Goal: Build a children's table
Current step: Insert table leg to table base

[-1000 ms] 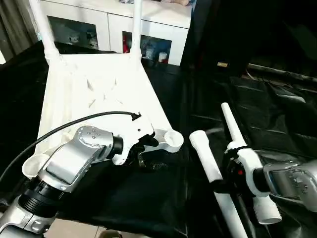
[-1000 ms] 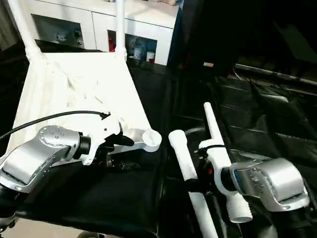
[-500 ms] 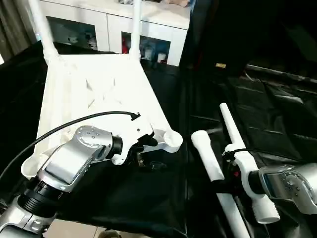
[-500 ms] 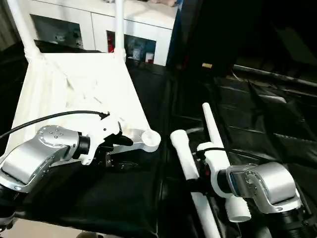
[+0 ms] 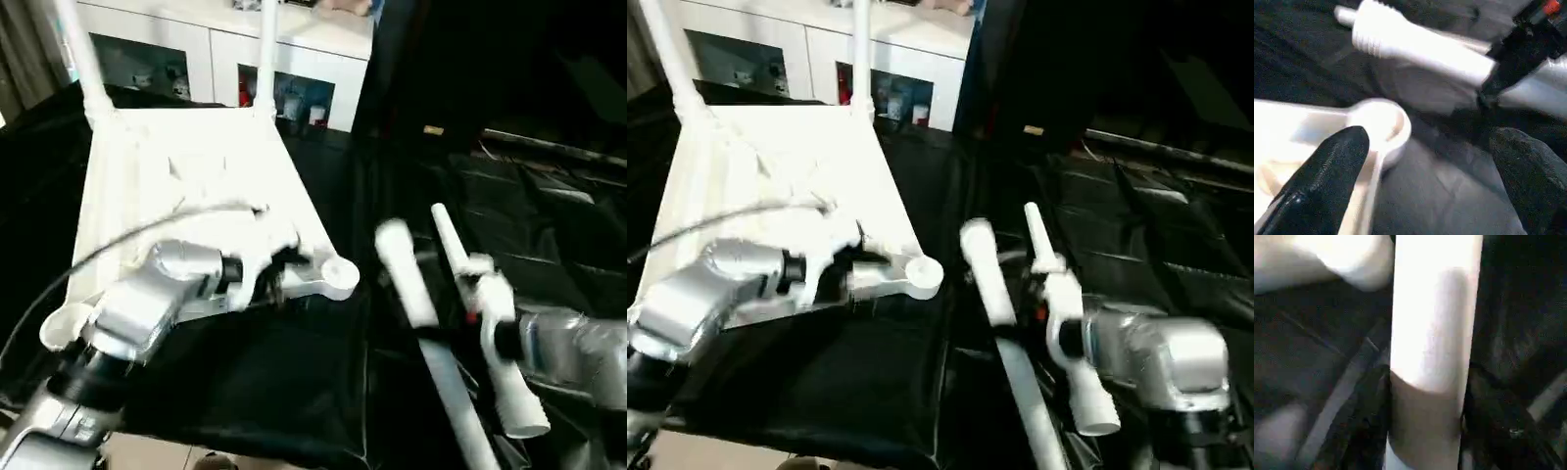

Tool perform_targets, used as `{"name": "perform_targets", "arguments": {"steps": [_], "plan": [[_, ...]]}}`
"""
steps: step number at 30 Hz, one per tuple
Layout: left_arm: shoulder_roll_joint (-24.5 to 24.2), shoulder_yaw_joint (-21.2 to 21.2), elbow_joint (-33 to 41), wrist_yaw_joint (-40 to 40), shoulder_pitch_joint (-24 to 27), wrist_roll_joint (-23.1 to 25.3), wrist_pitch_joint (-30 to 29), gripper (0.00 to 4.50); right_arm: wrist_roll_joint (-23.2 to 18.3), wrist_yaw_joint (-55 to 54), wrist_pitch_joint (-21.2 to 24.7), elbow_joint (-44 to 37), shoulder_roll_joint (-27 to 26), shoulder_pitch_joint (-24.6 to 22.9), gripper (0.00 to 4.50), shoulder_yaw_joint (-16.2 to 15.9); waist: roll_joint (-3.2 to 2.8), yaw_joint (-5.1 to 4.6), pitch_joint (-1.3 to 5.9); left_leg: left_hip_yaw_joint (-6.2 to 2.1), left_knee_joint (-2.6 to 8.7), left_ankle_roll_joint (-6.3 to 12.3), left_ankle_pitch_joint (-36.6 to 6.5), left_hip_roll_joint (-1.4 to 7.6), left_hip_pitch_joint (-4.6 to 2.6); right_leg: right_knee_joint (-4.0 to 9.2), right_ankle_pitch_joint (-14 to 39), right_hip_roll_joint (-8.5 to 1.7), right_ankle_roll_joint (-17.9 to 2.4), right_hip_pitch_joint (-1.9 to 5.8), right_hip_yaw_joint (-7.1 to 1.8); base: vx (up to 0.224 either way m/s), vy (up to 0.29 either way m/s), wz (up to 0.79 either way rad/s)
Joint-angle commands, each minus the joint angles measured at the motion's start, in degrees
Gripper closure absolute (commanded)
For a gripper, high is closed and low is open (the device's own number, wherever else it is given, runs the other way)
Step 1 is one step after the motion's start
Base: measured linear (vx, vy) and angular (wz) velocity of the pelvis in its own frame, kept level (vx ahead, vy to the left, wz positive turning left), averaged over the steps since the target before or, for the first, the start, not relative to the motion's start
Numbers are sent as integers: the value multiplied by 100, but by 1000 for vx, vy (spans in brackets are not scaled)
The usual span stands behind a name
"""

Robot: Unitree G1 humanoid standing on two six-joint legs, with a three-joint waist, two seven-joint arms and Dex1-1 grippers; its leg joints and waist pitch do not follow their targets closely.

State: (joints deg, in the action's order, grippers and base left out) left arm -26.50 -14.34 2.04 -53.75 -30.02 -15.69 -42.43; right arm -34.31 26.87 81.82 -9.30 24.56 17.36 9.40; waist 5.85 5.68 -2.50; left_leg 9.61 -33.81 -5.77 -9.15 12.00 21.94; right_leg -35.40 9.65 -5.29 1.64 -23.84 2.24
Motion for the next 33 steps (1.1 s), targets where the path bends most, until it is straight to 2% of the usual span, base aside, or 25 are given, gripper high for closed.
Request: {"name": "perform_targets", "arguments": {"steps": [1,2,4,5,6,9,10,11,12,14,16,17,19,20,21,24,27,28,30,33], "plan": [[264,315,-71,190,-177,-321,-166,0,-305,0,163,72,-183,369,273,712,-87,0,366,29,395,-404,-1485,12,-86,404,1615,-148,-701,239,-107,0,0,0],[454,531,-129,327,-251,-497,-284,0,-422,-62,187,190,-353,582,273,1047,-83,-8,376,42,374,-423,-1416,11,-94,372,1487,-153,-820,231,-106,0,0,0],[694,789,-226,483,-357,-695,-368,0,-611,-246,7,324,-601,846,273,1464,-95,-7,367,46,370,-414,-1351,8,-87,371,1359,-149,-873,229,-107,0,0,0],[851,958,-303,574,-440,-837,-411,0,-769,-474,-233,441,-811,1051,273,1781,-87,-6,373,55,364,-421,-1352,8,-93,372,1376,-156,-872,229,-106,0,0,0],[1004,1123,-407,667,-537,-973,-435,0,-936,-742,-701,522,-1040,1233,273,2040,-87,1,396,60,347,-426,-1320,2,-97,369,1394,-171,-872,225,-102,0,0,0],[1289,1350,-735,870,-773,-1109,-468,0,-1302,-1265,-1684,642,-1665,1594,274,2528,-95,-3,386,59,363,-423,-1342,7,-98,384,1439,-156,-816,218,-93,0,0,0],[1382,1364,-828,926,-842,-1115,-500,0,-1370,-1396,-1841,669,-1906,1726,274,2686,-107,-36,382,55,370,-437,-1524,-2,-110,395,1659,-151,-751,181,-86,0,0,0],[1401,1358,-839,930,-852,-1116,-517,0,-1367,-1414,-1870,666,-1953,1747,275,2697,-90,-39,382,48,380,-440,-1561,-1,-108,409,1735,-148,-710,193,-77,0,0,0],[1432,1318,-814,894,-851,-1126,-559,0,-1295,-1404,-1904,633,-2060,1784,275,2718,-120,-32,378,36,394,-451,-1566,12,-123,408,1705,-141,-656,195,-78,0,0,0],[1501,1294,-753,836,-836,-1230,-719,0,-1200,-1427,-2066,623,-2183,1815,275,2693,-125,-30,382,34,409,-465,-1480,11,-107,398,1528,-135,-615,220,-84,0,0,0],[1553,1287,-708,818,-827,-1327,-848,0,-1123,-1457,-2154,617,-2288,1858,275,2713,-121,-30,388,48,405,-467,-1304,1,-88,371,1301,-136,-645,228,-89,0,0,0],[1516,1068,-629,743,-738,-1245,-865,0,-1128,-1568,-2329,670,-2432,1959,275,2806,-121,-25,390,48,407,-462,-1286,3,-91,374,1281,-135,-642,234,-89,0,0,0],[1516,1068,-629,743,-738,-1245,-865,0,-1128,-1568,-2329,670,-2432,1959,275,2806,-118,-26,388,51,413,-453,-1277,0,-88,375,1307,-138,-614,234,-91,0,0,0],[1482,811,-483,650,-546,-1264,-946,0,-1259,-1881,-2727,785,-2628,2112,275,2902,-156,-28,381,54,419,-469,-1277,6,-101,373,1292,-142,-604,221,-100,0,0,0],[1482,811,-483,650,-546,-1264,-946,0,-1259,-1881,-2727,785,-2628,2112,275,2902,-136,-51,377,57,423,-480,-1353,1,-92,384,1399,-139,-598,215,-96,0,0,0],[1587,883,-179,574,-352,-1643,-1211,0,-1351,-2232,-3206,966,-2716,2261,275,3023,-151,-52,374,66,420,-495,-1354,1,-98,380,1352,-126,-598,213,-99,0,0,0],[1615,921,-108,557,-321,-1737,-1281,0,-1325,-2265,-3276,997,-2720,2286,275,3045,-149,-62,367,63,424,-485,-1434,-4,-95,385,1400,-118,-565,217,-100,0,0,0],[1534,798,26,471,-213,-1727,-1288,0,-1303,-2281,-3334,1045,-2708,2327,275,3091,-112,-68,357,65,429,-464,-1488,-5,-90,410,1523,-112,-510,215,-97,0,0,0],[1415,559,72,446,-86,-1528,-1175,0,-1349,-2318,-3350,1123,-2691,2408,275,3176,-139,-68,353,59,439,-470,-1513,0,-94,420,1680,-120,-412,199,-102,0,0,0],[1383,473,34,486,-40,-1409,-1081,0,-1384,-2363,-3413,1163,-2673,2435,275,3161,-142,-67,347,56,444,-486,-1547,-4,-97,437,1775,-117,-321,194,-104,0,0,0]]}}
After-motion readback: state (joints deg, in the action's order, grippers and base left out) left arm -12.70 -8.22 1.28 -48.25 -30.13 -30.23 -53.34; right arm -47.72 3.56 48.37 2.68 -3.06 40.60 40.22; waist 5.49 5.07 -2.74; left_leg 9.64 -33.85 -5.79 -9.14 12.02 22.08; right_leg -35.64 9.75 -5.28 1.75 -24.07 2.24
